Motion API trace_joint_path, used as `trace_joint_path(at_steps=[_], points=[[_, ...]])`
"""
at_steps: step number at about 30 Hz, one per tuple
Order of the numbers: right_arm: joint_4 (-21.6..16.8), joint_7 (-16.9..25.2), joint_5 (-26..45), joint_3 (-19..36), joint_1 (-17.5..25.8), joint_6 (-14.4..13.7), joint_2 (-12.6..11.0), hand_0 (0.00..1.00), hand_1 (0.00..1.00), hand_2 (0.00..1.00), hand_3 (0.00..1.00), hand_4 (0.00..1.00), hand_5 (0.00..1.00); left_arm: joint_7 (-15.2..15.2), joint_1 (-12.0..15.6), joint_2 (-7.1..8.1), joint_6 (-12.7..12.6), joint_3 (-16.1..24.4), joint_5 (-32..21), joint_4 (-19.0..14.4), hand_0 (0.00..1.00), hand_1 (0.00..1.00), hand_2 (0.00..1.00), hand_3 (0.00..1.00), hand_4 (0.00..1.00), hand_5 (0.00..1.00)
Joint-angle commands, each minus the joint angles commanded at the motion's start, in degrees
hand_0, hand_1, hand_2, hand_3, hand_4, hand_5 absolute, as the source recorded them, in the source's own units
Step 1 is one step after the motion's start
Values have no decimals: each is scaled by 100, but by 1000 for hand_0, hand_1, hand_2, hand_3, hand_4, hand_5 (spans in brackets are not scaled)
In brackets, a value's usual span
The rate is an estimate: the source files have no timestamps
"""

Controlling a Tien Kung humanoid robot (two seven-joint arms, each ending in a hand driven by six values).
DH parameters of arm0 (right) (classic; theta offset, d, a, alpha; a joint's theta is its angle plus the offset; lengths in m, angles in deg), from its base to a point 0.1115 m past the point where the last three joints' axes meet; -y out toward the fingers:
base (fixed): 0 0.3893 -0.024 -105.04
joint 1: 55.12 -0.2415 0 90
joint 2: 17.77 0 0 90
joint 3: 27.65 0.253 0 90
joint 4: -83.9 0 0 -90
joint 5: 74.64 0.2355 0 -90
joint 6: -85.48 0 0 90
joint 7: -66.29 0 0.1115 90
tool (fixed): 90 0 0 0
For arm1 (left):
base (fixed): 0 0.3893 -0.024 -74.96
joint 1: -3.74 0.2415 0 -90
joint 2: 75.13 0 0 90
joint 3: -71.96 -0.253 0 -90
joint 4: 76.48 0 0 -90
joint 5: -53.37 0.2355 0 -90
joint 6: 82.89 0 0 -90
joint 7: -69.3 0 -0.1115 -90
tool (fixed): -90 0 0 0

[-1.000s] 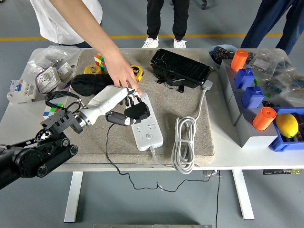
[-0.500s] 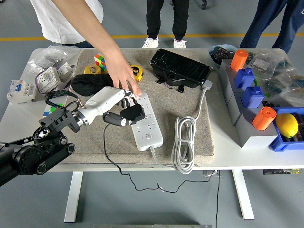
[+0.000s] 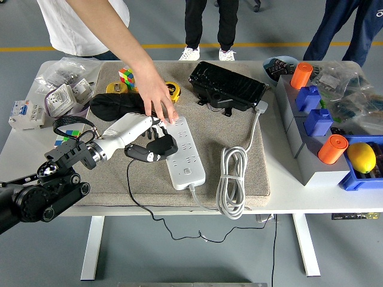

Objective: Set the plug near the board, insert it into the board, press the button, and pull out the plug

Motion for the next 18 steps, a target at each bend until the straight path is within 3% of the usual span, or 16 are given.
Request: trace_joint_path(at_steps=[18], points=[[-21,12,-19,19,-1,2,-2,631,625,588,537,626,136,-9,-22,7,-37,-13,120,143,330,415,434,548,796,2]])
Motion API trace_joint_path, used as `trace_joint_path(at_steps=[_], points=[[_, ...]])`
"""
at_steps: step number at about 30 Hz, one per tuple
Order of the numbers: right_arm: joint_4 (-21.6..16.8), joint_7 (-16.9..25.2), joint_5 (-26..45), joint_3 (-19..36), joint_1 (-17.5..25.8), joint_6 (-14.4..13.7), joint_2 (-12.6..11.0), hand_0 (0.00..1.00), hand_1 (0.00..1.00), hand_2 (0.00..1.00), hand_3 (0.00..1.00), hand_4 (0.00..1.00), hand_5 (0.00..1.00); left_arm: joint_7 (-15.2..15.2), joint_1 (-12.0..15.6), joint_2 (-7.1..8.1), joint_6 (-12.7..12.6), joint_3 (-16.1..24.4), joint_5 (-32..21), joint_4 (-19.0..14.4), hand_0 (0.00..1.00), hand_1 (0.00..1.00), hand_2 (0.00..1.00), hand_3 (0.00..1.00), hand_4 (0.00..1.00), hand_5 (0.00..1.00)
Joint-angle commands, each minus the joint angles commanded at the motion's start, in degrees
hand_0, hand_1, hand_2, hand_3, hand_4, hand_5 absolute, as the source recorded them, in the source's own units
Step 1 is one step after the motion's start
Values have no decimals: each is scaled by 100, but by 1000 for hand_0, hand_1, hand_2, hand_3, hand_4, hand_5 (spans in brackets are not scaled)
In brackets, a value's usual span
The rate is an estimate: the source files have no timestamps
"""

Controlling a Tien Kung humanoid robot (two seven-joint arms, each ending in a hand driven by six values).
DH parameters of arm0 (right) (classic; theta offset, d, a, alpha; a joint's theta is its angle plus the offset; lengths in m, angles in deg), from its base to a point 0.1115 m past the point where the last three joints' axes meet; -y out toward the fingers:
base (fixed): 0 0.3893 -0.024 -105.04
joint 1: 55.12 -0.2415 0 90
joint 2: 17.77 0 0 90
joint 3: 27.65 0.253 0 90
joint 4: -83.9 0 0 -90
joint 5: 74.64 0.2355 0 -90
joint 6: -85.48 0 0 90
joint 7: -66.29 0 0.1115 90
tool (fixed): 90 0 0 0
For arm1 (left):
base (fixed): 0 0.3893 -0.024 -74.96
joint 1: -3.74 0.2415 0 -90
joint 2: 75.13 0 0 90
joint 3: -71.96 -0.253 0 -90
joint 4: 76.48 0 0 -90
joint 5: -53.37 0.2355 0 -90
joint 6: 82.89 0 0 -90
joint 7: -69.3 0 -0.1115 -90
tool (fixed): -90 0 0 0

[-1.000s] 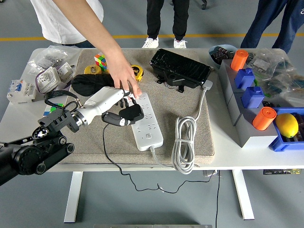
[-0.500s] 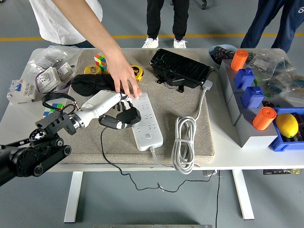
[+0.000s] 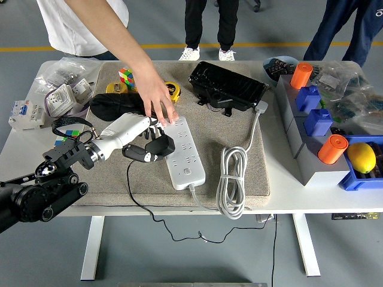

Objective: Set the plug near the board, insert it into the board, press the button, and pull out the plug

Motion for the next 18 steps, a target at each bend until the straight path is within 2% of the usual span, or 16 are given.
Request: trace_joint_path(at_steps=[18], points=[[-27,2,-22,22,0,3,-1,628,625,587,538,627,133,-5,-15,-5,-19,-4,42,77,332,416,436,548,796,2]])
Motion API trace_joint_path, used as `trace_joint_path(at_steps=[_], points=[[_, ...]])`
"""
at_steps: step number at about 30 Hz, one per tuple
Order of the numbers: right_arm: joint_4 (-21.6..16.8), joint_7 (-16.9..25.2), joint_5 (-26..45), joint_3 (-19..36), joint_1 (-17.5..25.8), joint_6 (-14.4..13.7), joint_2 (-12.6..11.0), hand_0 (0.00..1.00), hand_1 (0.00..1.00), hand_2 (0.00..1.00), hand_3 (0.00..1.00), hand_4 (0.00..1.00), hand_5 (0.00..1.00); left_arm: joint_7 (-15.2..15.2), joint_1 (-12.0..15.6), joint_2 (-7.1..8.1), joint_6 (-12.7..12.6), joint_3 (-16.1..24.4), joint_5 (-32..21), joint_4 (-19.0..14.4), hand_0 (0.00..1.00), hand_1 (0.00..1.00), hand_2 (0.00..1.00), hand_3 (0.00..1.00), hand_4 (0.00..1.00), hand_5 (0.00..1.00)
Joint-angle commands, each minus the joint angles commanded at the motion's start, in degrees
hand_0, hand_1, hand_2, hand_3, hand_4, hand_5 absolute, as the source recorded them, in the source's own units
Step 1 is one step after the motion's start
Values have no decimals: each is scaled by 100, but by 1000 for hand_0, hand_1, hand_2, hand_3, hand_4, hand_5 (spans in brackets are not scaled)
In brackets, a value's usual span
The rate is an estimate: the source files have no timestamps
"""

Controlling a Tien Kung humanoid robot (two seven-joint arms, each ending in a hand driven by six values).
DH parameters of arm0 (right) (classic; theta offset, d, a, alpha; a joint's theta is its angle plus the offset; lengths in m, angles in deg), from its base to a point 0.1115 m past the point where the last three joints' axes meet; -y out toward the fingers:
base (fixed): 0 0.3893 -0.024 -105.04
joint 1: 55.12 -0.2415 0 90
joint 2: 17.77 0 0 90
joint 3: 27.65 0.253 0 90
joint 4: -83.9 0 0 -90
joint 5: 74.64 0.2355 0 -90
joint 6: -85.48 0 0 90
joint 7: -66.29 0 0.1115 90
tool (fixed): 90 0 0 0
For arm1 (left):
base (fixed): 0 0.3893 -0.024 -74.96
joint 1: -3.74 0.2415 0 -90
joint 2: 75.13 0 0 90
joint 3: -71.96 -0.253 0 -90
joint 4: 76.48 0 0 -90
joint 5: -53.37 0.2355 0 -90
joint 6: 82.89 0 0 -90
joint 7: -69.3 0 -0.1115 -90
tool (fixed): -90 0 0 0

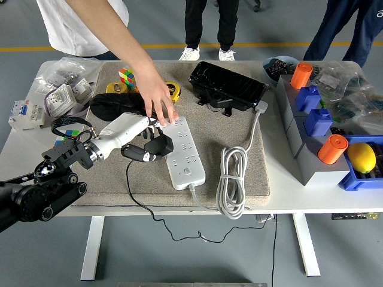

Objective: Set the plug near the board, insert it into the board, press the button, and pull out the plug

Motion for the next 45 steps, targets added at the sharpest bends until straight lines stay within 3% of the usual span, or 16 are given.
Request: trace_joint_path(at_steps=[12,13,18,19,24,25,30,31,36,37,42,43,45], points=[[-31,3,-21,36,-6,-1,0,627,624,587,539,628,133,43,0,6,61,10,80,15,332,418,438,548,798,2],[-31,4,-21,39,-5,-2,0,627,623,587,538,627,131,38,1,5,74,14,74,18,372,437,468,552,813,2],[-34,3,-27,34,-7,0,4,627,623,587,538,627,131,51,9,-3,145,46,46,18,372,437,468,552,813,2],[-36,3,-28,35,-6,-1,5,629,623,587,539,629,131,53,10,-6,148,47,55,22,432,500,543,570,844,2],[-47,3,-39,35,-4,0,2,629,623,587,539,629,131,70,13,-6,170,64,64,20,432,500,543,570,844,2],[-47,2,-41,34,-7,1,1,628,624,587,540,629,130,80,13,-8,176,72,74,18,412,507,550,570,937,72],[-46,3,-42,51,-9,2,11,628,624,587,540,629,130,137,11,-14,230,88,80,4,412,507,550,570,937,72],[-48,3,-45,53,-9,3,11,628,623,587,539,630,132,141,13,-15,235,92,78,2,379,522,553,582,998,212],[-48,4,-48,52,-6,3,11,628,623,587,539,630,132,160,16,-13,270,115,75,-17,379,522,553,582,998,212],[-47,5,-47,50,-6,3,11,629,624,587,539,632,134,155,16,-14,270,115,71,-15,374,532,556,606,998,300],[-48,5,-45,32,-4,4,8,629,624,587,539,632,134,153,39,-11,279,144,25,-26,374,532,556,606,998,300],[-47,6,-45,29,-3,4,8,628,624,587,539,632,134,159,42,-11,275,151,31,-29,375,558,585,658,998,401],[-49,5,-47,22,-10,5,4,628,624,587,539,632,134,159,45,-9,269,182,15,-35,375,558,585,658,998,401]])
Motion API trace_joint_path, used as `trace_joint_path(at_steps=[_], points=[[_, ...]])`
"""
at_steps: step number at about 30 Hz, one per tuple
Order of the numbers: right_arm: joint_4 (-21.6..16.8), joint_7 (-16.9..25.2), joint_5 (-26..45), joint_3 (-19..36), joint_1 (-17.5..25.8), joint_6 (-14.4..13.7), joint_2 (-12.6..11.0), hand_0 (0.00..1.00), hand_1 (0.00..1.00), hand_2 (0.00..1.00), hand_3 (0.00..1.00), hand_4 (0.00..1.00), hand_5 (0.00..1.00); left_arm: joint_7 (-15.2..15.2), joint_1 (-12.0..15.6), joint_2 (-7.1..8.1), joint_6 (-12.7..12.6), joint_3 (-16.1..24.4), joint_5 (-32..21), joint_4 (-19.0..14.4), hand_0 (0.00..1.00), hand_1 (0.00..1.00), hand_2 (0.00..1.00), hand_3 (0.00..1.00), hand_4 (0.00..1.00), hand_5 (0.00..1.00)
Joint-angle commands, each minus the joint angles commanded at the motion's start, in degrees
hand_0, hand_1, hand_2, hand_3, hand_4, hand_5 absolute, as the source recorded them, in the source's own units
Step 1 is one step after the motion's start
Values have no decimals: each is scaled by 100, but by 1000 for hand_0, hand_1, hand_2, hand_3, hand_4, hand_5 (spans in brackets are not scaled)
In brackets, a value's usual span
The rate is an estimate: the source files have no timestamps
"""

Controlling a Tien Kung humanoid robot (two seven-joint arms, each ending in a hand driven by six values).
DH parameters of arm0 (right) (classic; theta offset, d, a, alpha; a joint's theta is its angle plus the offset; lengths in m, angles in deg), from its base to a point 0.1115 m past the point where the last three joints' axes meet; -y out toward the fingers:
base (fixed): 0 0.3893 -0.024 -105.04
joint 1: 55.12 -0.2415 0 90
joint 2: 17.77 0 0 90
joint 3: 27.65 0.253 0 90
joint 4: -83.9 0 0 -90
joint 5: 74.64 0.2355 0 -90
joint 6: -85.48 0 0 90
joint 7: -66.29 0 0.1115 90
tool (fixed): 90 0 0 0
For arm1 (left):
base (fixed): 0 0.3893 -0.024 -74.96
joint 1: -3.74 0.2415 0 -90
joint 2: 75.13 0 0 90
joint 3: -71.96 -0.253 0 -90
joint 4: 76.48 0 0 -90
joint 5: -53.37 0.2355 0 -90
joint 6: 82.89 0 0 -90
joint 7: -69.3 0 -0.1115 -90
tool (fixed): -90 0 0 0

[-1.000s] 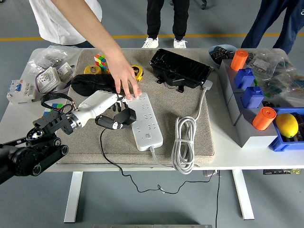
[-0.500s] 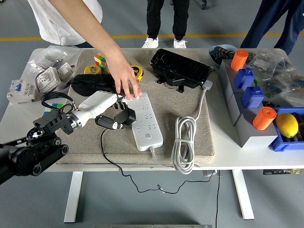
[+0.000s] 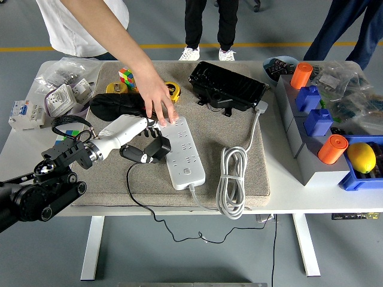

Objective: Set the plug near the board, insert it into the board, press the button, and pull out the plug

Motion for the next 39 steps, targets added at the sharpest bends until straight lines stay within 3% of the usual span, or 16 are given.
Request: trace_joint_path(at_steps=[4,5,14,21,22,27,28,33,34,39], points=[[0,1,0,4,-5,0,1,628,624,587,539,632,134,-13,5,8,-15,38,13,-2,375,558,585,658,998,401],[-2,3,1,6,-6,-1,0,628,624,587,539,633,135,-16,5,11,-12,42,15,-3,403,598,632,694,998,491],[-6,6,0,-17,8,3,-16,626,624,587,539,632,136,-20,55,29,37,94,23,-95,403,599,630,696,998,493],[-4,9,1,-39,16,5,-28,628,624,587,539,632,136,-40,202,90,35,353,48,-371,430,611,635,700,998,511],[-2,9,1,-36,19,5,-25,626,624,587,539,632,135,-80,253,98,-10,430,34,-449,472,643,667,716,998,545],[-6,11,-1,-28,26,6,-28,626,624,587,539,632,135,-134,501,153,-109,723,-47,-771,472,643,667,716,998,545],[-7,12,-3,-26,26,6,-29,628,623,587,539,632,134,-126,564,168,-122,785,-69,-851,597,694,711,739,998,725],[0,20,-4,-9,43,4,-23,628,623,587,539,632,134,-203,996,201,-227,1166,-289,-1212,597,694,711,739,998,725],[0,21,-5,-6,47,4,-20,628,623,587,539,632,134,-203,1085,196,-241,1222,-357,-1265,757,775,773,778,786,783],[-4,32,-14,3,51,2,-17,628,623,587,538,631,133,177,1506,145,-295,1473,-480,-1538,757,775,773,778,786,783]])
